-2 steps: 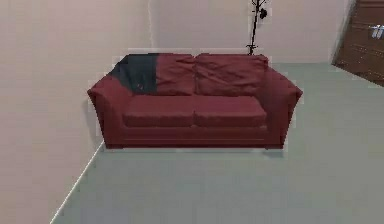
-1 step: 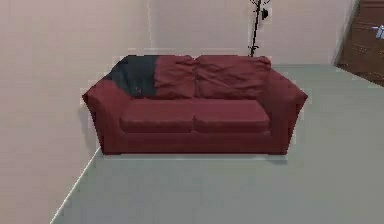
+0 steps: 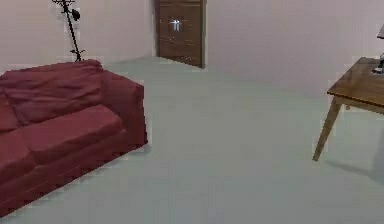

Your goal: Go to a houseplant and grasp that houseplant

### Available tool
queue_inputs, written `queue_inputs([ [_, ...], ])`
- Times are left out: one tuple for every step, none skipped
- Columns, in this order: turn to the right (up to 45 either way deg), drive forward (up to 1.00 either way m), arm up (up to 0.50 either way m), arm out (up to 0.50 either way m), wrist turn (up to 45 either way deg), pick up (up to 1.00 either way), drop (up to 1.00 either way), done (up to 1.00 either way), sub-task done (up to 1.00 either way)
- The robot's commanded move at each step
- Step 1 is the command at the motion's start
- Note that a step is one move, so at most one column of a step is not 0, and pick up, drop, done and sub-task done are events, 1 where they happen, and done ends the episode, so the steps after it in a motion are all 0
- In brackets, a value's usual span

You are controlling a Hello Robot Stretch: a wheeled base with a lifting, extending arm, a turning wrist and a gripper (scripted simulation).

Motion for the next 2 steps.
queue_inputs([
  [42.0,0.0,0.0,0.0,0.0,0.0,0.0,0.0,0.0],
  [0.0,1.0,0.0,0.0,0.0,0.0,0.0,0.0,0.0],
])
